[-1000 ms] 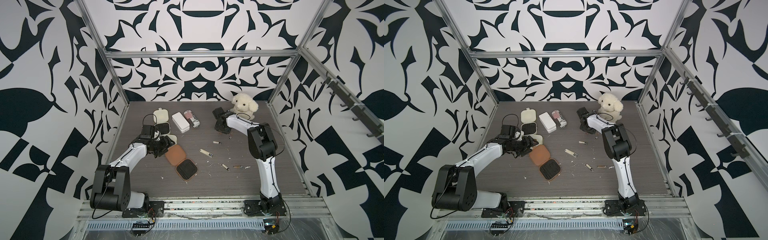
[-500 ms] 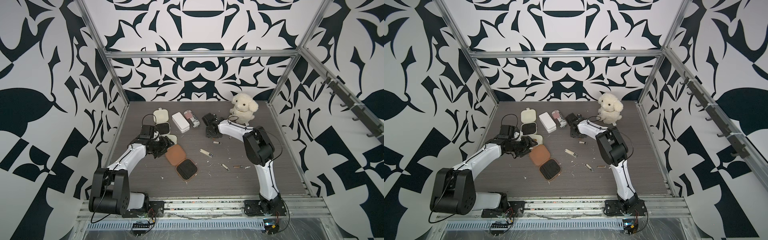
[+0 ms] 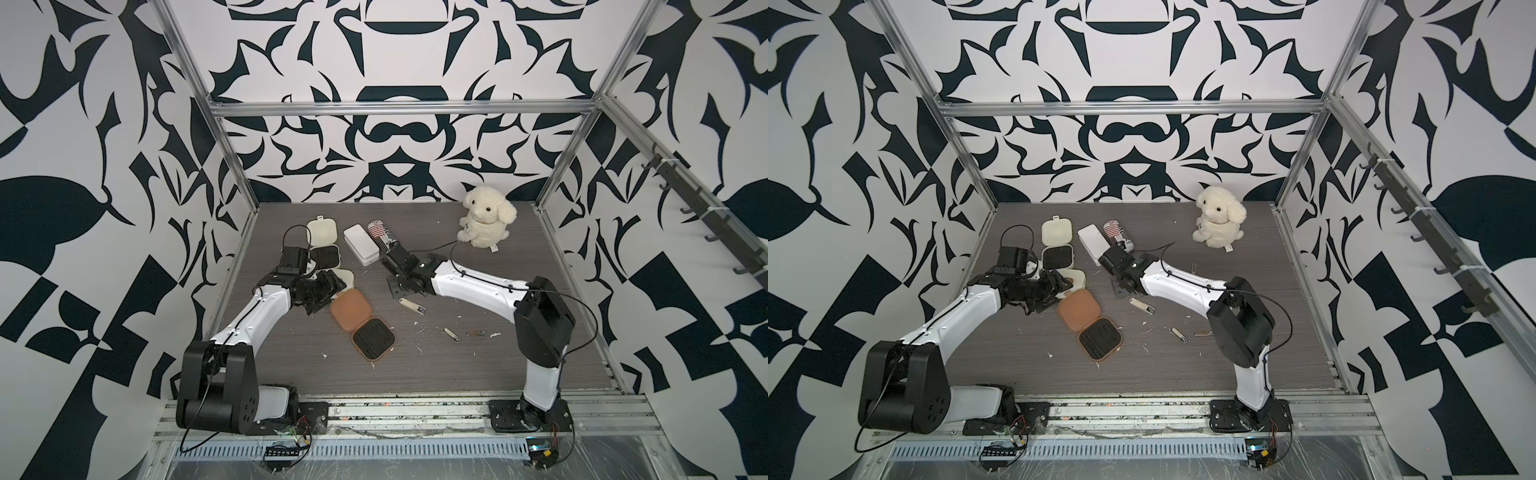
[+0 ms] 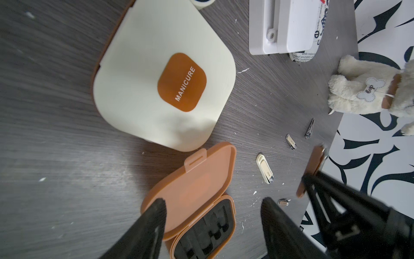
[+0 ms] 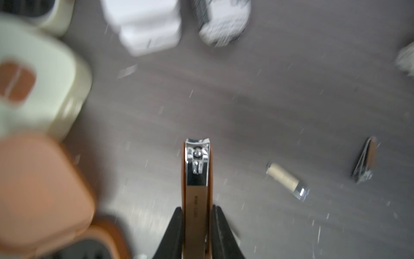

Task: Organize nail clipper sets
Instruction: Pick up the nail clipper from the center of the board, then place the nail clipper at the center of the board.

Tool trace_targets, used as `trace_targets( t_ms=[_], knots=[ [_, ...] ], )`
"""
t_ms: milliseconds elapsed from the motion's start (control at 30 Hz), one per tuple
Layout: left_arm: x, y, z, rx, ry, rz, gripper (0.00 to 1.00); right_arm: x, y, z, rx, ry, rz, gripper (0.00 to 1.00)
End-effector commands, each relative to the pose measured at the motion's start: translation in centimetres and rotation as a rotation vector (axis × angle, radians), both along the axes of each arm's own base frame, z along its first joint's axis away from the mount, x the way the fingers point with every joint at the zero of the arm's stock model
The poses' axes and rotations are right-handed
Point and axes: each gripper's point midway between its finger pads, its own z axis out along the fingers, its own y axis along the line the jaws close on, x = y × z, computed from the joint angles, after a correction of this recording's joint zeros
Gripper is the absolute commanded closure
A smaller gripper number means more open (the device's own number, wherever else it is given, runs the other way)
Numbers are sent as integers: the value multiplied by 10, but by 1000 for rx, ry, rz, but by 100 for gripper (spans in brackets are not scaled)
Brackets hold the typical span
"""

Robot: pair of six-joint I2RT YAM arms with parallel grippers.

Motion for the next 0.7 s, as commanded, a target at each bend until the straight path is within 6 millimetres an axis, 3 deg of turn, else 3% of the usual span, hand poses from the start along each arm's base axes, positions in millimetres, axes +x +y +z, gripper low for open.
trace_targets(
  t_ms=[0, 167, 333, 533, 667],
  knots=[
    [3, 3, 14, 24, -27, -4, 29, -32, -10, 10, 11, -1, 24, 88],
    [5, 4, 15, 35, -24, 0, 29, -80, -27, 4, 26, 34, 51, 87],
    [4, 11, 9, 75, -7, 16, 29, -111, -43, -16, 21, 81, 55, 86],
    [-10, 23, -13, 143, 48, 32, 29, -123, -37, -41, -7, 125, 80, 86],
    [-18, 21, -31, 144, 93, 20, 29, -126, -31, -54, -29, 146, 102, 86]
  ],
)
